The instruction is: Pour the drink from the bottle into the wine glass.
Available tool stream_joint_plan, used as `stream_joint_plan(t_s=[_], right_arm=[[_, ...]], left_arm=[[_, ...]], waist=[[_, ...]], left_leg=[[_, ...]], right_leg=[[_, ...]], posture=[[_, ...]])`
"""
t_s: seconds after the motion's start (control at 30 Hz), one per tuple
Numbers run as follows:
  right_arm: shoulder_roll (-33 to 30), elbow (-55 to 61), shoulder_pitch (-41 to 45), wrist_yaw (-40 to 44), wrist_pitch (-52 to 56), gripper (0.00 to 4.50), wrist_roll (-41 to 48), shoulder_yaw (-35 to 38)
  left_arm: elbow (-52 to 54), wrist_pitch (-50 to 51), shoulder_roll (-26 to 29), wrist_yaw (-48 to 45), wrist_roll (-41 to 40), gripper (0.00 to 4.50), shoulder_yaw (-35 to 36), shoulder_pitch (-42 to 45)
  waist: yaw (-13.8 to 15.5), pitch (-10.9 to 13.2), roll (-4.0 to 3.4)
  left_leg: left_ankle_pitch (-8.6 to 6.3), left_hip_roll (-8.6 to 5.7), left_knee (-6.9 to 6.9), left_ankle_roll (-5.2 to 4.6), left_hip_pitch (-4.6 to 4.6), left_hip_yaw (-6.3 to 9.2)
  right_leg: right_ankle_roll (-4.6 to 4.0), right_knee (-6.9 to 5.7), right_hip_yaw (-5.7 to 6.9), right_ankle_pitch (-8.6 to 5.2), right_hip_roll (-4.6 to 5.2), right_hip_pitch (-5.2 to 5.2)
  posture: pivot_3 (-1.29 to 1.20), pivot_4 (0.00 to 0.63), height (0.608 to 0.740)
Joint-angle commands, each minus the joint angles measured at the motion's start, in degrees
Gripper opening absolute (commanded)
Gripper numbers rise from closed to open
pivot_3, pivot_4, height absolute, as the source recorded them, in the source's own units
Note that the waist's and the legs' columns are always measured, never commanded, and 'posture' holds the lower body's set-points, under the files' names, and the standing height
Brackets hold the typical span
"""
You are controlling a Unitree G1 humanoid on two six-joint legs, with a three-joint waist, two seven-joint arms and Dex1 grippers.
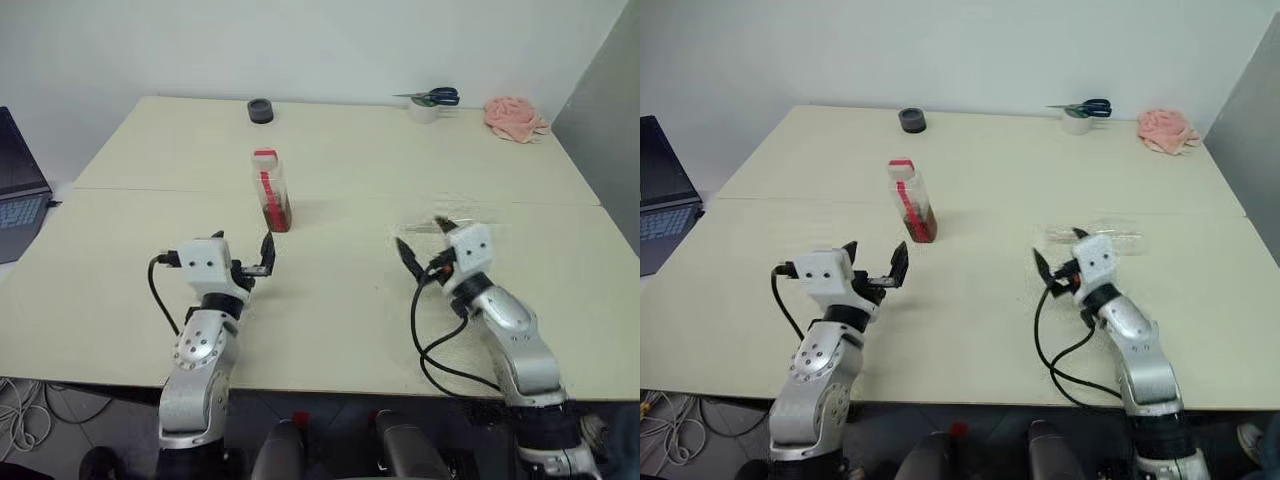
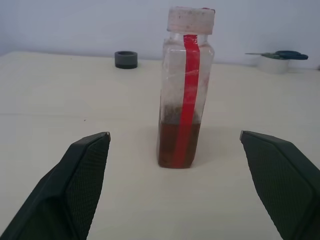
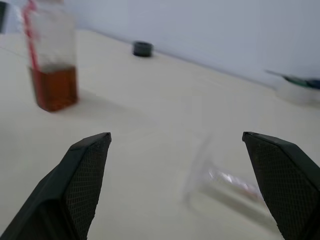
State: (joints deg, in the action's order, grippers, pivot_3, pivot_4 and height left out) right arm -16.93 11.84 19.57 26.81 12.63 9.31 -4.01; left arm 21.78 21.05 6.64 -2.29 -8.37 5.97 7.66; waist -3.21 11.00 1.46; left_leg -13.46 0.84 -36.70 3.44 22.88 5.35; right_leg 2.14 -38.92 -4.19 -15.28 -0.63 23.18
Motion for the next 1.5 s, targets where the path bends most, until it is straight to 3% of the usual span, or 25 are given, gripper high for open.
stream_joint_plan(t_s=[0.03, 0.13, 0.4, 1.5], right_arm=[[-1.32, -0.84, 8.27, 8.56, 5.02, 4.5, 5.24, -2.36], [-1.85, -2.61, 11.97, 15.09, 7.86, 4.5, 7.34, -6.0], [1.09, -9.24, 17.83, 16.58, 7.02, 4.5, 7.36, -6.66], [2.05, -6.92, 15.5, 15.51, 7.5, 4.5, 6.44, -7.58]], left_arm=[[-1.98, 2.78, 1.1, 1.26, 1.87, 4.47, -0.43, 6.25], [-5.96, 3.41, 1.67, 1.49, 2.12, 4.47, 0.44, 10.79], [-15.28, 1.83, 3.19, -0.32, 2.29, 4.47, 0.05, 19.25], [-43.03, -14.68, 3.11, -3.42, 4.49, 4.47, -0.93, 35.43]], waist=[[0.05, 0.02, 0.0], [0.24, 0.0, 0.02], [0.5, 0.01, 0.01], [0.58, 0.01, 0.01]], left_leg=[[0.0, -0.01, -0.01, 0.0, 0.03, 0.03], [0.0, -0.02, 0.0, 0.0, 0.03, 0.13], [0.0, -0.09, 0.0, 0.01, 0.11, 0.15], [0.0, -0.09, 0.0, 0.02, 0.11, 0.19]], right_leg=[[0.02, 0.0, 0.01, 0.01, -0.01, 0.01], [-0.04, 0.01, 0.09, 0.05, -0.02, -0.04], [-0.25, 0.01, 0.12, 0.18, 0.09, 0.02], [-0.24, -0.03, 0.16, 0.18, 0.11, 0.03]], posture=[[0.0, 0.15, 0.74], [0.0, 0.15, 0.74], [0.0, 0.15, 0.74], [0.0, 0.15, 0.74]])
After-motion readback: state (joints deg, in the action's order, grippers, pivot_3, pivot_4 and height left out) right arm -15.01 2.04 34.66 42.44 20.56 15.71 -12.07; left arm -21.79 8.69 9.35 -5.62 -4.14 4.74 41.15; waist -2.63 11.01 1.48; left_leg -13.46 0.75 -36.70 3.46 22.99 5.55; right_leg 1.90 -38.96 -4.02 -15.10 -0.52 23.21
